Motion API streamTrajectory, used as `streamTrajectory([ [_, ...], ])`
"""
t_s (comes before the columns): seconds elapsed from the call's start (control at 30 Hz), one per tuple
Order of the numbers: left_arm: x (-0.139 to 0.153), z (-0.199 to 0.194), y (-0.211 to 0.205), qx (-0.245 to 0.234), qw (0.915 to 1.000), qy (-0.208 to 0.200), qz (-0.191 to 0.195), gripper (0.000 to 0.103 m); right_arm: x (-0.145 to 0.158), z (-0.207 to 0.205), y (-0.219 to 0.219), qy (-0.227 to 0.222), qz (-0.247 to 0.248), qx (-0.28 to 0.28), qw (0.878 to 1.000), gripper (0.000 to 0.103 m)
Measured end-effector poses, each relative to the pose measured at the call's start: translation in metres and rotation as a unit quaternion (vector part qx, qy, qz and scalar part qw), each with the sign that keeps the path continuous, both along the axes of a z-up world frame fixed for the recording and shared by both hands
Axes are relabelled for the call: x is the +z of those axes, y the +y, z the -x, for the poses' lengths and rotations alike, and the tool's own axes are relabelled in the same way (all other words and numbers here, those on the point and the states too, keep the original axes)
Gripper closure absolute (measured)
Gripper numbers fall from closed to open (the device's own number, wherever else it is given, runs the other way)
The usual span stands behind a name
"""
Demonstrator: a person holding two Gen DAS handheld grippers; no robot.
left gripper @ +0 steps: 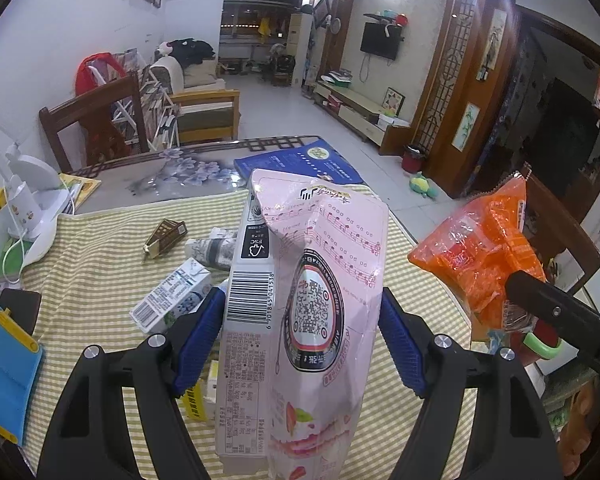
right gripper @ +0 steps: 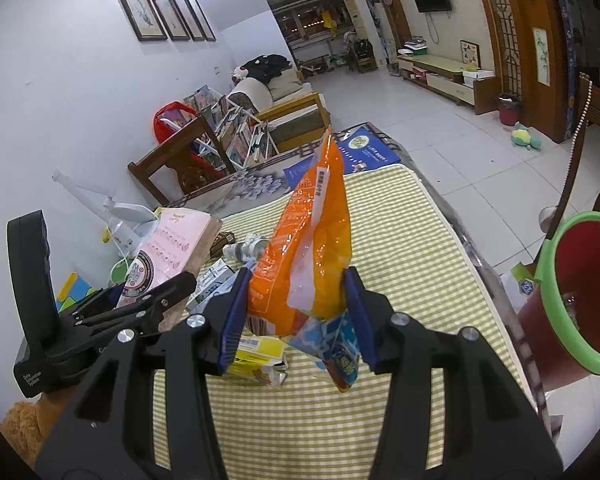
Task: Collect trash
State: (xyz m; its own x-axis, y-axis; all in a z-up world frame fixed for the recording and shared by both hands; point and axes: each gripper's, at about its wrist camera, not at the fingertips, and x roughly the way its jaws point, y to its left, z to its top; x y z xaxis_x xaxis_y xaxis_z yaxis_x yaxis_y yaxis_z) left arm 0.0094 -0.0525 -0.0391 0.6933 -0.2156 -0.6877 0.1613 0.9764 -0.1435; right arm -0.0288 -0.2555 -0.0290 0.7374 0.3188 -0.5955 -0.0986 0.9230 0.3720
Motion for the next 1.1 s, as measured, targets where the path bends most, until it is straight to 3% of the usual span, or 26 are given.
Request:
streamTrajectory([
  [0.43,-0.001,0.006,-0.046,-0.014,0.9998,0.005,-0.011,0.03,-0.003,0.011,-0.044,0.006,-0.006,-0.009,1.0,0.057],
  [1.1,0.006,0.007,-0.158,-0.004,0.9999,-0.001,-0.009,0.03,-0.001,0.003,-0.15,-0.002,-0.005,-0.004,1.0,0.057],
])
